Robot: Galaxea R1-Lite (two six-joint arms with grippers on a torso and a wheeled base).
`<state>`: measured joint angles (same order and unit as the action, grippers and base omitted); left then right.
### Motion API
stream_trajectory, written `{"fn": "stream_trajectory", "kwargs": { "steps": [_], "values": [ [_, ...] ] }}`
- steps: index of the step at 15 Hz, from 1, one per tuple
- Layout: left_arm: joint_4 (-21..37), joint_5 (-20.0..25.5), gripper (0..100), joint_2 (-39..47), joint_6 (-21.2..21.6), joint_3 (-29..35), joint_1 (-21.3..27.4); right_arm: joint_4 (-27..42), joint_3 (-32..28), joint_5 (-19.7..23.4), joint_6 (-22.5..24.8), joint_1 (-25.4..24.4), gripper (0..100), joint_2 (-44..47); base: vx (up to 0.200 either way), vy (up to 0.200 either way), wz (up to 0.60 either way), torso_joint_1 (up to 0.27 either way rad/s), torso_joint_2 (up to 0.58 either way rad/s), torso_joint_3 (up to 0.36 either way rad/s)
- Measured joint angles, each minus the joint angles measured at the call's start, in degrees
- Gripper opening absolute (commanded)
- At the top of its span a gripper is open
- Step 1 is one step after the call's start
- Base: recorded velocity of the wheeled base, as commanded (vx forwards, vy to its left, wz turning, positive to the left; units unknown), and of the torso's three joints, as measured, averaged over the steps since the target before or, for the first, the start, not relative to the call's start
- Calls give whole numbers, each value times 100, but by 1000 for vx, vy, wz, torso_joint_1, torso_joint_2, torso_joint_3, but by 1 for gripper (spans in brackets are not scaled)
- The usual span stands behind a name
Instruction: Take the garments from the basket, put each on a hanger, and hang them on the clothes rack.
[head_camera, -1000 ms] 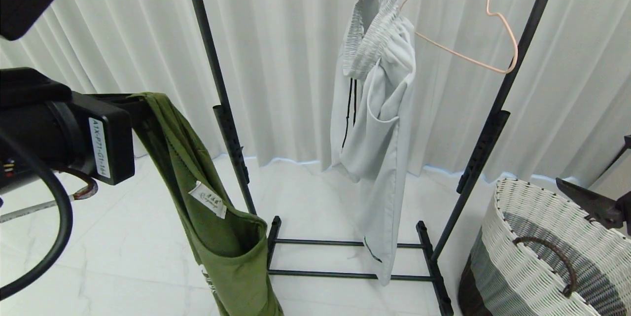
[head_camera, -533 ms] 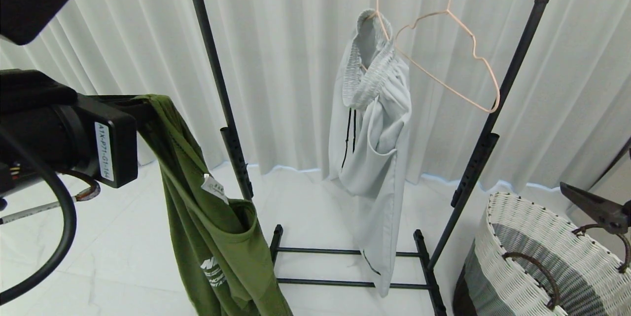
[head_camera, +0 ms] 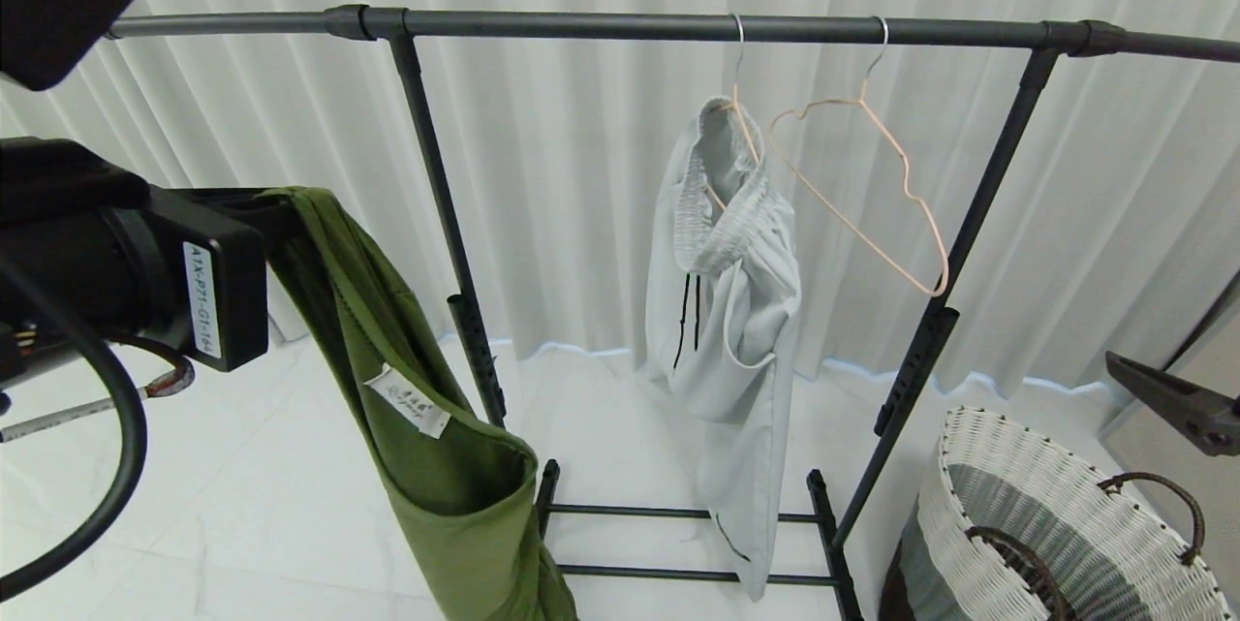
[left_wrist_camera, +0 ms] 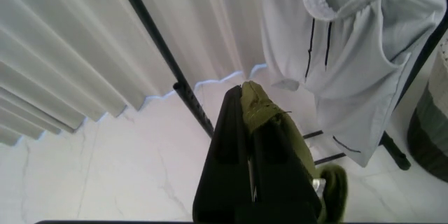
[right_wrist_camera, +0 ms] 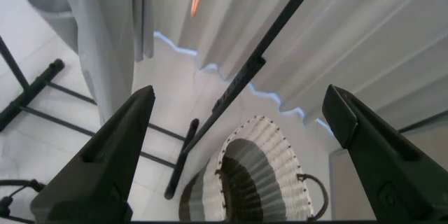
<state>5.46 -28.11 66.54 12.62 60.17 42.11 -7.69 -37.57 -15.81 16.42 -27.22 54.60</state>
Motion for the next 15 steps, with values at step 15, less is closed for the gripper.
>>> {"fn": "stream_trajectory", "kwargs": {
  "steps": [15],
  "values": [
    [-2,-10,0,-4,-4,-98,0,39,-302,1092,-215,138,100,88,13,0,0,105,-228,-124]
  ]
}}
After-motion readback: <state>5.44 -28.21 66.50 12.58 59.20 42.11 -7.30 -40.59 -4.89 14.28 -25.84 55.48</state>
